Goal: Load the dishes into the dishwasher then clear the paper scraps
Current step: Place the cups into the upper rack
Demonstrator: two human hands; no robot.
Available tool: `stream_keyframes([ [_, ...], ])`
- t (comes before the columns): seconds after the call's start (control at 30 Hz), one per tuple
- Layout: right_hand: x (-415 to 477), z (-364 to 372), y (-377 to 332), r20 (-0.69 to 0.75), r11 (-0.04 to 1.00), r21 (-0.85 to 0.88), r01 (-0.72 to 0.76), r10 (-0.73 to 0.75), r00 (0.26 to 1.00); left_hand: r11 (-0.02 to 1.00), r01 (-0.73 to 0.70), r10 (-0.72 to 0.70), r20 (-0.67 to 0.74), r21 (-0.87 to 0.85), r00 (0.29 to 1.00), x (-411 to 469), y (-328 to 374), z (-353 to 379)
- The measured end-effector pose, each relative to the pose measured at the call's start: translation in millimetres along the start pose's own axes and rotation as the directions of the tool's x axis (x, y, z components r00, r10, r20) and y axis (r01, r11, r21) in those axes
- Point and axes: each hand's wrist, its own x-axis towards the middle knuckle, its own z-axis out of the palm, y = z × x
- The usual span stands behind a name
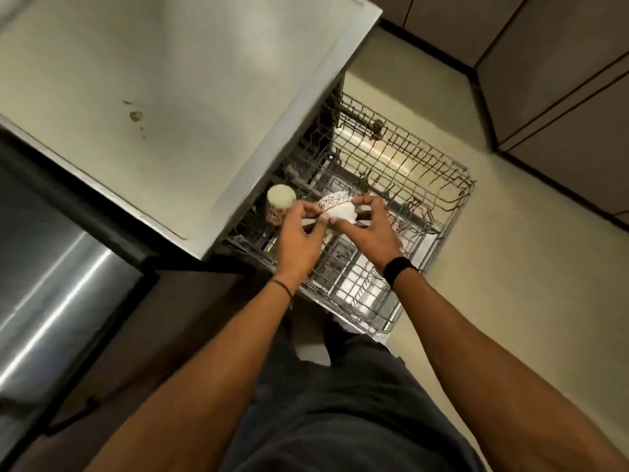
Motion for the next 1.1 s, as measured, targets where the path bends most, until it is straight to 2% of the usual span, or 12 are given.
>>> stream_keyframes([
  [0.2,33,7,55,0.078,0.98,-0.062,-0.19,0.194,0.978,0.975,0.216,-0.215,0.035,-0.05,0.976,-2,-62,36],
  [0.33,60,20,97,0.169,0.947,-0.136,-0.292,0.312,0.935,0.93,0.36,-0.363,-0.035,-0.067,0.931,14,-104,55],
  [0.43,79,32,124,0.157,0.92,-0.248,-0.305,0.349,0.924,0.9,0.435,-0.429,-0.126,0.029,0.895,32,-127,65],
  [0.63,102,52,153,0.117,0.861,-0.436,-0.26,0.341,0.933,0.815,0.572,-0.554,-0.16,0.095,0.817,59,-154,73],
  [0.73,107,58,162,0.069,0.805,-0.53,-0.268,0.356,0.932,0.8,0.587,-0.569,-0.156,0.121,0.807,62,-163,75],
  [0.83,110,61,164,-0.001,0.795,-0.517,-0.317,0.37,0.929,0.796,0.586,-0.563,-0.171,0.15,0.809,68,-163,76],
  [0.97,106,50,152,0.002,0.813,-0.489,-0.316,0.363,0.932,0.783,0.588,-0.566,-0.161,0.202,0.809,63,-155,71],
  [1.1,83,32,122,0.052,0.865,-0.412,-0.287,0.337,0.94,0.83,0.506,-0.489,-0.132,0.236,0.862,44,-124,62],
])
